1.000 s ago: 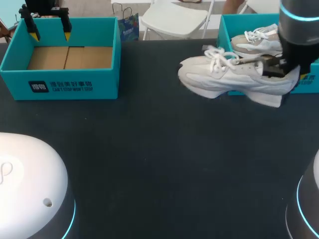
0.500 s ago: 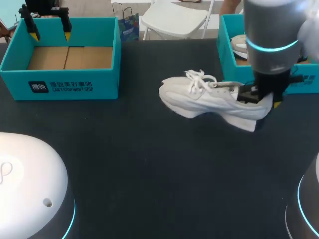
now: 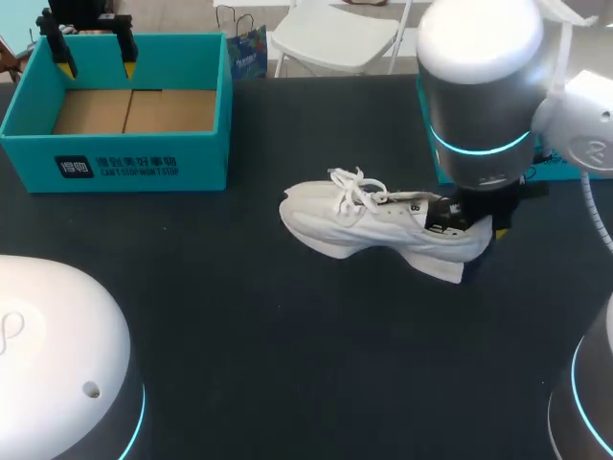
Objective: Take the shoe out of the shoebox, open the shoe tongue, remove and reinsert the insole, then place the shoe into the shoebox
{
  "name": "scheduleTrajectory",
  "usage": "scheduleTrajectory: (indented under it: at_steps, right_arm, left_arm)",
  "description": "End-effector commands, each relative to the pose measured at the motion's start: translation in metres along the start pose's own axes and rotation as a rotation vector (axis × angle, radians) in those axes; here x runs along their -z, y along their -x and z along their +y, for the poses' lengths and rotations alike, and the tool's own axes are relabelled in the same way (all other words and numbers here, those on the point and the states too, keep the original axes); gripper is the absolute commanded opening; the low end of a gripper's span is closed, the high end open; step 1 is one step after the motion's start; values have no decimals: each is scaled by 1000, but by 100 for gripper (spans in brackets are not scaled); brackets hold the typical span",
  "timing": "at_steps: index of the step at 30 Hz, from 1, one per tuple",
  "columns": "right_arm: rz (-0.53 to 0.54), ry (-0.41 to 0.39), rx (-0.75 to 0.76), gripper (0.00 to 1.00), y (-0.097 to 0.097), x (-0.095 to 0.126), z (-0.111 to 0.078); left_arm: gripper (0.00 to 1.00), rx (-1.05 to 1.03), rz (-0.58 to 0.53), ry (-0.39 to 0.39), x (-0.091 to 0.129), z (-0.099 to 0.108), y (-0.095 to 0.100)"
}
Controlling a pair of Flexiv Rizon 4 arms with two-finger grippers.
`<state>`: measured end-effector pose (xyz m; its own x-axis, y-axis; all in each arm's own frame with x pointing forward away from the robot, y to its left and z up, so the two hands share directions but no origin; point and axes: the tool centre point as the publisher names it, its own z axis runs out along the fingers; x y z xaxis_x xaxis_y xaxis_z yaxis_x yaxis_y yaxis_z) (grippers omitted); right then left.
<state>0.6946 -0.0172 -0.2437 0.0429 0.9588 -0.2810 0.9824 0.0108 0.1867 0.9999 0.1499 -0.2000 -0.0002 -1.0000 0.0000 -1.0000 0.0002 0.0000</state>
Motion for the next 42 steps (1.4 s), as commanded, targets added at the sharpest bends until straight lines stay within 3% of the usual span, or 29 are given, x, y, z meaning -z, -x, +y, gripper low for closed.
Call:
scheduleTrajectory:
  at_steps: [1, 7, 12, 17, 24, 31, 42]
  right_arm:
    - [-4, -5, 0, 0, -3, 0, 3]
    - [-4, -5, 0, 0, -3, 0, 3]
    - [-41, 32, 125, 0, -62, -18, -14]
    - [-79, 49, 200, 0, -89, -28, -27]
    - [-26, 1, 226, 0, -121, -46, -38]
    - [-33, 0, 185, 0, -140, -65, -36]
    - [-73, -32, 151, 0, -155, -91, -38]
  left_arm:
    - [100, 0, 0, 0, 0, 0, 0]
    - [100, 0, 0, 0, 0, 0, 0]
    - [100, 0, 0, 0, 0, 0, 0]
    - [100, 0, 0, 0, 0, 0, 0]
    - [100, 0, 0, 0, 0, 0, 0]
    - [100, 0, 0, 0, 0, 0, 0]
    - [100, 0, 0, 0, 0, 0, 0]
